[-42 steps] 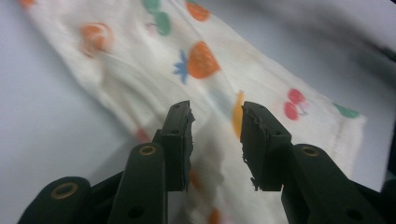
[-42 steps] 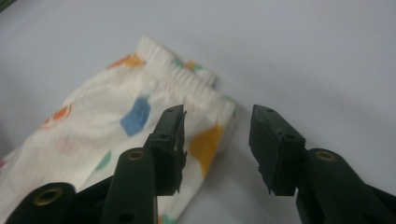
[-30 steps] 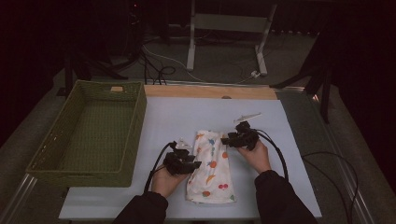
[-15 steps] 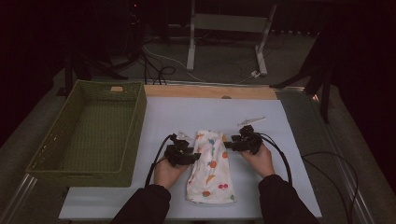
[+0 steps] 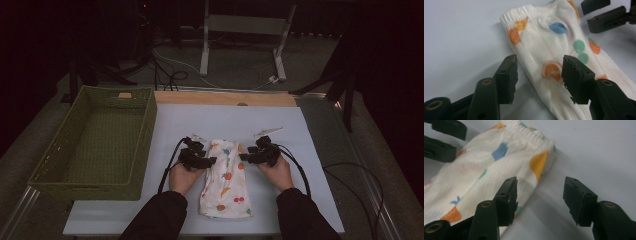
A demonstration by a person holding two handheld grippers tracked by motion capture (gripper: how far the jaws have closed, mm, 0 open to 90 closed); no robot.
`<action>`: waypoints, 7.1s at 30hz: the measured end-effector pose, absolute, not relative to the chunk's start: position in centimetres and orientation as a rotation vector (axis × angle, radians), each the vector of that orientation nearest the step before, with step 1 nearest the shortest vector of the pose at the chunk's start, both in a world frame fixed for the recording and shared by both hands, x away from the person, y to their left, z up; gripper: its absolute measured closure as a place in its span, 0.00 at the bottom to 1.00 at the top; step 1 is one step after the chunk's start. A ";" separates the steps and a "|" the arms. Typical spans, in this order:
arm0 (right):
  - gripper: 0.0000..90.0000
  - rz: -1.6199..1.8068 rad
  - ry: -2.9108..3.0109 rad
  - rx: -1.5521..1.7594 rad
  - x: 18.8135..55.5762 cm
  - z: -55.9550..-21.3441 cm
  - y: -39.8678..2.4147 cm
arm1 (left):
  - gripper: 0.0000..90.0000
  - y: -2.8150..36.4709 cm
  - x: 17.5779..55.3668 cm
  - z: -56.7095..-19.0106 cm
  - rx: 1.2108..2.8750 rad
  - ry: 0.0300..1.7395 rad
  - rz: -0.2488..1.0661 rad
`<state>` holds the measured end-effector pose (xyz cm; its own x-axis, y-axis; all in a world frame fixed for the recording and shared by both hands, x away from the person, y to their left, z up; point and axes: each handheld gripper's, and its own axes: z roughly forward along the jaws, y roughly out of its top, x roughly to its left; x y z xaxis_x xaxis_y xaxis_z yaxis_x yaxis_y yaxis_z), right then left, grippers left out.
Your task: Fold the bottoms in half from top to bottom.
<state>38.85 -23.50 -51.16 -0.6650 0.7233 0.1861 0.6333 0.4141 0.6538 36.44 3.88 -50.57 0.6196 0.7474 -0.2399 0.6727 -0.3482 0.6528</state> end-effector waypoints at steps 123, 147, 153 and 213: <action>0.96 1.193 2.598 0.994 31.4 -49.3 -23.9 | 0.99 5.0 31.0 -48.7 2.111 0.837 0.120; 0.90 1.190 2.656 0.999 29.9 -50.9 -23.4 | 0.98 5.1 29.3 -50.4 2.139 0.826 0.065; 0.86 1.194 2.665 1.018 29.6 -51.1 -23.7 | 0.98 5.2 29.0 -50.8 2.157 0.824 0.057; 0.94 1.160 2.714 1.002 30.7 -51.6 -23.3 | 0.81 5.8 29.0 -51.3 2.231 0.814 0.011</action>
